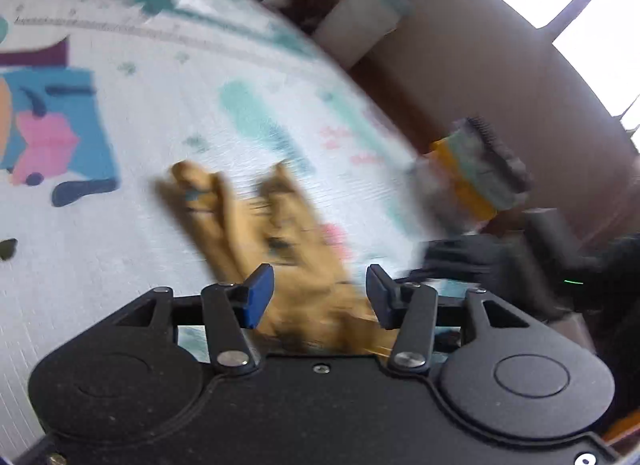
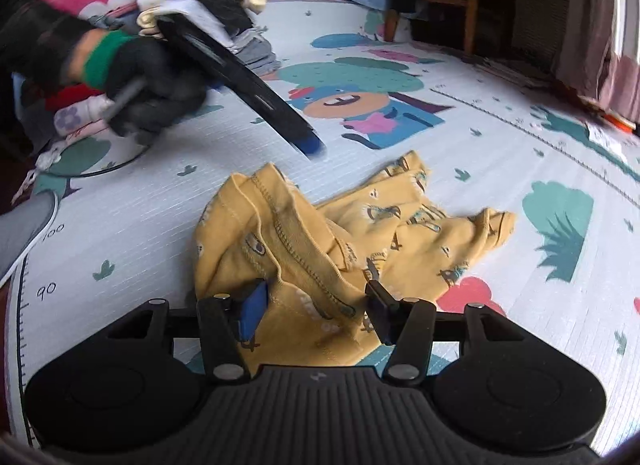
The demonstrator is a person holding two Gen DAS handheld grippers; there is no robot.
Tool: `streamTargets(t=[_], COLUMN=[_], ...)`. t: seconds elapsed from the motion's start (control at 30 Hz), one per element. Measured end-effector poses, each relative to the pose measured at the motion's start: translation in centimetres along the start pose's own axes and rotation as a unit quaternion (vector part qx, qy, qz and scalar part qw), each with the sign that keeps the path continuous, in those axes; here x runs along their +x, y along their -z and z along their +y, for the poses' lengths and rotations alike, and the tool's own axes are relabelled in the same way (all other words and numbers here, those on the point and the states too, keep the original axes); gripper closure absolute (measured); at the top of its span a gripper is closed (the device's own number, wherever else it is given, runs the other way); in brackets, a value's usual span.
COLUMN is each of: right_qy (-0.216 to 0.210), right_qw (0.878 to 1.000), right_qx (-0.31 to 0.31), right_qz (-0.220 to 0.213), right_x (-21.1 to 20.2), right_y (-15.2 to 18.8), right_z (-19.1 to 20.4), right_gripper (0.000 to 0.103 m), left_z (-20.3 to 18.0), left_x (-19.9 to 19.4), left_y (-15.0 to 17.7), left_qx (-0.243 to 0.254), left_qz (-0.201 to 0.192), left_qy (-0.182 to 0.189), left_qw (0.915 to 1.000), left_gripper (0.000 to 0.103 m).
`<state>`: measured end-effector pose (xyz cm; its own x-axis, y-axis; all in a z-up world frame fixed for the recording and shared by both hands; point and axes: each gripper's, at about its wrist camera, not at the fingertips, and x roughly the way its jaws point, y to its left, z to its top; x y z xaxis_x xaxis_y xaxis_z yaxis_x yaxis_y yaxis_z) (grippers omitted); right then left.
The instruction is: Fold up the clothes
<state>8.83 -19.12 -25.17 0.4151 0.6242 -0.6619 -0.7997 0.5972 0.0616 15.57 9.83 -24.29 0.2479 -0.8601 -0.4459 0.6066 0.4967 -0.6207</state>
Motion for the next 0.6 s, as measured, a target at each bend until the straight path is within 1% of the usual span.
streamTargets(t=[0.03,0.07,0.1,0.13,0.17,0.2,0.23,0.27,0.3,0.33,0.37,0.43,0.47,0.5,0.57,0.6], right_qy=[0.0,0.0,0.0,0.001,0.004,0.006,0.012,0.02,0.033,0.048,0.063,0.082,0.083,0.081,0.062,0.049], right_qw=[1.0,1.0,1.0,1.0,1.0,1.0,0.999,0.999,0.999,0.998,0.997,0.996,0.996,0.996,0.997,0.997], right_qx=[0.002,0.005,0.01,0.015,0.021,0.027,0.03,0.033,0.035,0.036,0.038,0.033,0.022,0.009,-0.028,-0.047], right_qz=[-0.001,-0.001,-0.002,-0.003,-0.003,-0.003,-0.002,-0.001,-0.001,-0.002,-0.007,-0.028,-0.037,-0.043,-0.047,-0.041], right_x=[0.1,0.2,0.4,0.6,0.9,1.2,1.4,1.5,1.4,1.2,0.6,-0.8,-1.4,-1.7,-1.6,-1.2], right_y=[0.0,0.0,-0.1,-0.1,-0.2,-0.3,-0.5,-0.6,-0.6,-0.6,-0.5,-0.2,-0.2,-0.2,-0.5,-0.6], right_z=[-0.1,-0.2,-0.3,-0.5,-0.7,-0.9,-1.2,-1.5,-1.7,-1.9,-1.9,-1.4,-0.9,-0.2,1.2,1.8], right_gripper=[0.049,0.049,0.049,0.049,0.049,0.049,0.049,0.049,0.049,0.049,0.049,0.05,0.051,0.053,0.056,0.061], left_z=[-1.6,-3.2,-4.7,-5.8,-6.0,-5.3,-4.0,-2.6,-1.7,-1.4,-1.5,-2.1,-2.4,-2.8,-3.9,-4.6], left_x=[-0.3,0.1,0.9,2.2,3.6,5.0,6.2,6.8,6.8,6.7,6.8,6.7,6.4,6.1,5.4,4.7], left_y=[0.5,1.0,1.5,1.9,2.2,2.6,3.0,3.3,3.4,3.4,3.4,3.6,3.6,3.5,3.3,2.9], left_qx=[0.029,0.065,0.102,0.135,0.153,0.156,0.144,0.122,0.098,0.083,0.083,0.101,0.11,0.118,0.14,0.159], left_qz=[0.008,0.023,0.041,0.06,0.075,0.087,0.1,0.101,0.091,0.086,0.085,0.081,0.075,0.066,0.046,0.036], left_qy=[0.026,0.04,0.049,0.042,0.02,-0.019,-0.072,-0.097,-0.091,-0.087,-0.091,-0.095,-0.097,-0.099,-0.099,-0.093], left_qw=[0.9992,0.9968,0.9927,0.9882,0.9851,0.9838,0.9819,0.9826,0.9868,0.989,0.9888,0.987,0.9864,0.9858,0.9841,0.9823], left_gripper=[0.054,0.054,0.054,0.055,0.059,0.06,0.067,0.072,0.072,0.072,0.072,0.072,0.072,0.072,0.072,0.072])
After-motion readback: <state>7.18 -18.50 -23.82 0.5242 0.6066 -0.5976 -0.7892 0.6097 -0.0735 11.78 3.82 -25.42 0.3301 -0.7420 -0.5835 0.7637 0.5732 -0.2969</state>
